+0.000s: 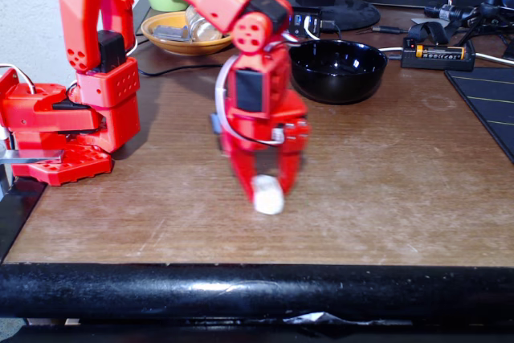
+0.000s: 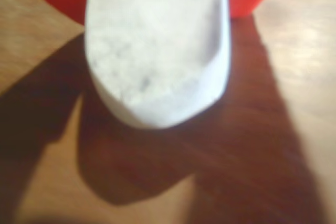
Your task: Ramasse la gomme et mets-la dans le bol.
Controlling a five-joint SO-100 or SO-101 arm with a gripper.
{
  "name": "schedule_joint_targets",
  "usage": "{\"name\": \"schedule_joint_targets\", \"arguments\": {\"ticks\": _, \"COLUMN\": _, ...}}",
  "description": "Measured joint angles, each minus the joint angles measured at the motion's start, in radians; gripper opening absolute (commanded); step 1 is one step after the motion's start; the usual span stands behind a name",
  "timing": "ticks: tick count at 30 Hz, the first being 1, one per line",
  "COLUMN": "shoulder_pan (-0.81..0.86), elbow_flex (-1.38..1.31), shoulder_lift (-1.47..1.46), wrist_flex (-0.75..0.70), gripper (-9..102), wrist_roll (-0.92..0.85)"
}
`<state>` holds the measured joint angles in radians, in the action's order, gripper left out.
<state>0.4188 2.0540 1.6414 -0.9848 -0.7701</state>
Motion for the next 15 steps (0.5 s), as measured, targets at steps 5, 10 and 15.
{"name": "schedule_joint_targets", "arguments": {"ticks": 5, "shoulder_pan": -0.121, "elbow_flex": 0.153, "shoulder_lift": 0.287, "wrist_flex": -0.123, "gripper": -6, "wrist_roll": 0.040}}
{"name": "schedule_joint_targets", "arguments": {"ticks": 10, "shoulder_pan": -0.331, "elbow_flex": 0.163, "shoulder_lift": 0.594, "wrist_flex": -0.314, "gripper": -6, "wrist_roll": 0.138}}
{"name": "schedule_joint_targets", "arguments": {"ticks": 15, "shoulder_pan": -0.494, "elbow_flex": 0.091, "shoulder_lift": 0.736, "wrist_flex": -0.453, "gripper": -6, "wrist_roll": 0.213}}
